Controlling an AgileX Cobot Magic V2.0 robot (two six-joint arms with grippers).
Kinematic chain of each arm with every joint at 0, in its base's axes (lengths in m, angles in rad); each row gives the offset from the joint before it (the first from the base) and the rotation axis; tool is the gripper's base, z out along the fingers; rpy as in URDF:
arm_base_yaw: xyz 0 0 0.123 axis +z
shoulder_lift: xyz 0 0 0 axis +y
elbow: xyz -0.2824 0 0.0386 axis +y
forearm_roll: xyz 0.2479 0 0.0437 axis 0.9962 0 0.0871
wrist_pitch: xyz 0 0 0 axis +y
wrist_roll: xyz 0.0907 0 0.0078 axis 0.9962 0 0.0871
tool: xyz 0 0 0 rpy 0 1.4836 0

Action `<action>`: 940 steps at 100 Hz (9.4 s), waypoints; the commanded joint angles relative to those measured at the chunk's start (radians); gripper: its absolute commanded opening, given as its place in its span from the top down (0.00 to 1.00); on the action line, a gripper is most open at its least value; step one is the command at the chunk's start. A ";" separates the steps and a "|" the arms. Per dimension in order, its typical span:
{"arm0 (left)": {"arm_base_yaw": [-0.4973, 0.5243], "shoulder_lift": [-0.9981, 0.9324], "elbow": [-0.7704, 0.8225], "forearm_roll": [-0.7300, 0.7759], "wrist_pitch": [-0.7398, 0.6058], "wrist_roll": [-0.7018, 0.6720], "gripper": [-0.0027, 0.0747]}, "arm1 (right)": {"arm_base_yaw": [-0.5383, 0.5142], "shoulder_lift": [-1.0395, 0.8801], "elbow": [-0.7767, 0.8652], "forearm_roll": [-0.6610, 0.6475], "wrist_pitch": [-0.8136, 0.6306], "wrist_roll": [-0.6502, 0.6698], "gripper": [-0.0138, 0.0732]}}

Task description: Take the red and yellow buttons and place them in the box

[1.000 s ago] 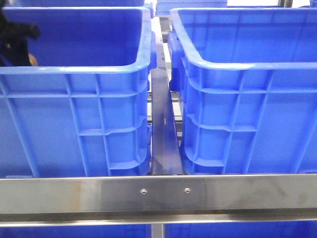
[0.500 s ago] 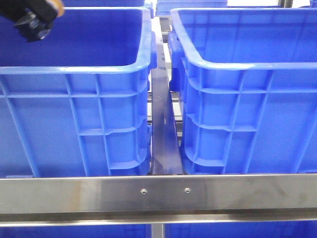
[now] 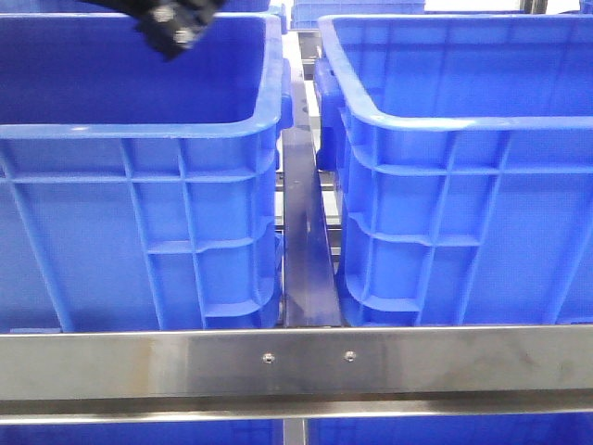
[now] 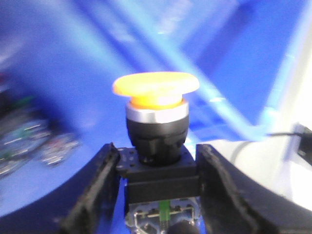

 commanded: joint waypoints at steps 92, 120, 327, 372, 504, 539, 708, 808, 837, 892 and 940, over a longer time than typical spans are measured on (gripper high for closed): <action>-0.135 -0.049 -0.022 -0.151 -0.053 0.006 0.66 | 0.001 0.068 -0.321 0.021 0.347 0.006 0.91; -0.135 -0.049 -0.022 -0.151 -0.053 0.006 0.66 | 0.001 0.281 -0.504 0.028 0.575 0.006 0.88; -0.135 -0.049 -0.022 -0.151 -0.051 0.006 0.66 | 0.002 1.225 -0.873 1.733 1.065 -0.879 0.16; -0.135 -0.049 -0.022 -0.151 -0.051 0.006 0.66 | 0.191 1.403 -1.059 1.734 0.980 -0.893 0.16; -0.135 -0.049 -0.022 -0.147 -0.044 0.006 0.21 | 0.251 1.483 -1.106 1.734 0.980 -0.895 0.55; -0.135 -0.049 -0.022 -0.147 -0.038 0.006 0.21 | 0.052 1.452 -1.107 1.704 1.058 -0.903 0.55; -0.135 -0.049 -0.022 -0.147 0.008 0.006 0.21 | -0.058 1.803 -1.290 1.901 0.528 -1.891 0.55; -0.135 -0.049 -0.022 -0.147 0.008 0.006 0.21 | -0.038 1.906 -1.347 1.903 0.478 -1.933 0.54; -0.135 -0.049 -0.022 -0.147 0.008 0.006 0.21 | -0.038 1.906 -1.347 1.903 0.464 -1.933 0.22; -0.135 -0.049 -0.022 -0.147 0.008 0.006 0.21 | -0.039 1.822 -1.347 1.903 0.454 -1.932 0.28; -0.135 -0.049 -0.022 -0.145 0.010 0.006 0.21 | -0.039 1.587 -1.161 1.903 0.451 -1.914 0.82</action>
